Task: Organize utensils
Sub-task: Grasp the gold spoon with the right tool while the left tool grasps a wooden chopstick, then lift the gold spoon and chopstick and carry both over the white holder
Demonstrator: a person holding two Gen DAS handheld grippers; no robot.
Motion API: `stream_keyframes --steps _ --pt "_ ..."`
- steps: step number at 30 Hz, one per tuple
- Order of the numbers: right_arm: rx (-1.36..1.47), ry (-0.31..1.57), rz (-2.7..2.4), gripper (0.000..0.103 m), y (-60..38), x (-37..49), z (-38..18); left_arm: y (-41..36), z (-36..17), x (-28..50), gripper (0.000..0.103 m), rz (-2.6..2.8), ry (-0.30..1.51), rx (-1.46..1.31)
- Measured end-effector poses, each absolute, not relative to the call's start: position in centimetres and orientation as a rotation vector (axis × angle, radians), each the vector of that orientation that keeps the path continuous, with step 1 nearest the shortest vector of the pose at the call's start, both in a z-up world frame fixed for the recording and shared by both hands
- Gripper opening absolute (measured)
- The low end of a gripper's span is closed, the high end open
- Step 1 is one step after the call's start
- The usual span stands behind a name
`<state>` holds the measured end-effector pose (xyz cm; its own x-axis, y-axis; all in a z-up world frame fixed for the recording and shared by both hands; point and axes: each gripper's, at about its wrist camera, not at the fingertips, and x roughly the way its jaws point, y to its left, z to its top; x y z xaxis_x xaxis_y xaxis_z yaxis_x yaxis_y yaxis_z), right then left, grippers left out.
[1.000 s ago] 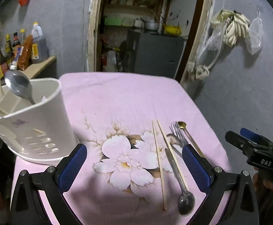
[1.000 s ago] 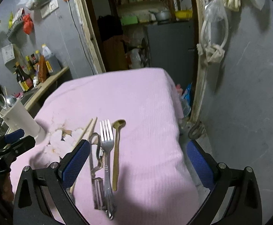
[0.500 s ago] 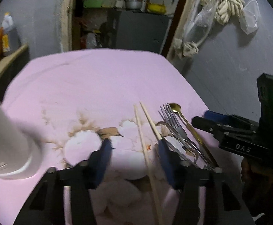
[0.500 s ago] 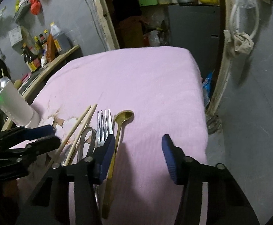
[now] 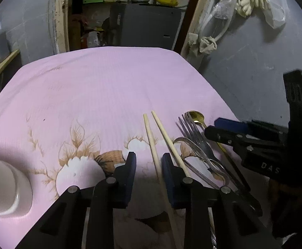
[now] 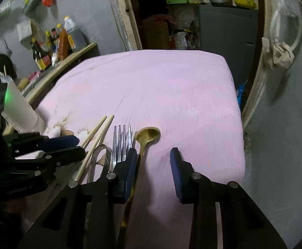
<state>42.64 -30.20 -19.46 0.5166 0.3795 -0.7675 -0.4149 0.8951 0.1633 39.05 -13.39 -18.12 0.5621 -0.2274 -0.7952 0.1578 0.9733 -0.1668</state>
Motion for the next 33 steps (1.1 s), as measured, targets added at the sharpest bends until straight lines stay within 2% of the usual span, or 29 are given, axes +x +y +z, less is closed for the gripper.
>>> stream_keyframes --steps 7,11,13,14,15,17,23,33 --pt "-0.143 0.909 0.469 0.026 -28.7 43.1 -18.8 -13.8 -18.0 39.6 0.025 -0.253 0.960 -0.031" --pt "-0.103 0.928 0.478 0.008 -28.8 43.2 -18.4 -14.2 -18.0 39.8 0.024 -0.248 0.962 -0.005" --pt "-0.064 0.947 0.482 0.006 -29.2 43.4 -18.5 -14.4 -18.0 39.8 0.019 -0.232 0.960 0.016" --pt "-0.051 0.955 0.481 0.004 -29.4 43.5 -18.6 -14.3 -18.0 39.9 0.013 -0.227 0.961 0.018" --pt "-0.035 0.963 0.481 0.004 -29.7 43.6 -18.6 -14.1 -18.0 40.0 0.008 -0.225 0.965 0.012" --pt "-0.009 0.967 0.476 0.004 -30.2 43.5 -18.5 -13.6 -17.9 40.1 0.005 -0.225 0.981 -0.030" --pt "0.034 0.908 0.469 0.004 -31.1 42.0 -17.1 -11.9 -17.0 38.9 0.005 -0.184 0.954 -0.136" --pt "0.095 0.828 0.453 0.004 -31.9 39.0 -14.2 -8.2 -12.4 35.2 0.005 -0.103 0.779 -0.320"
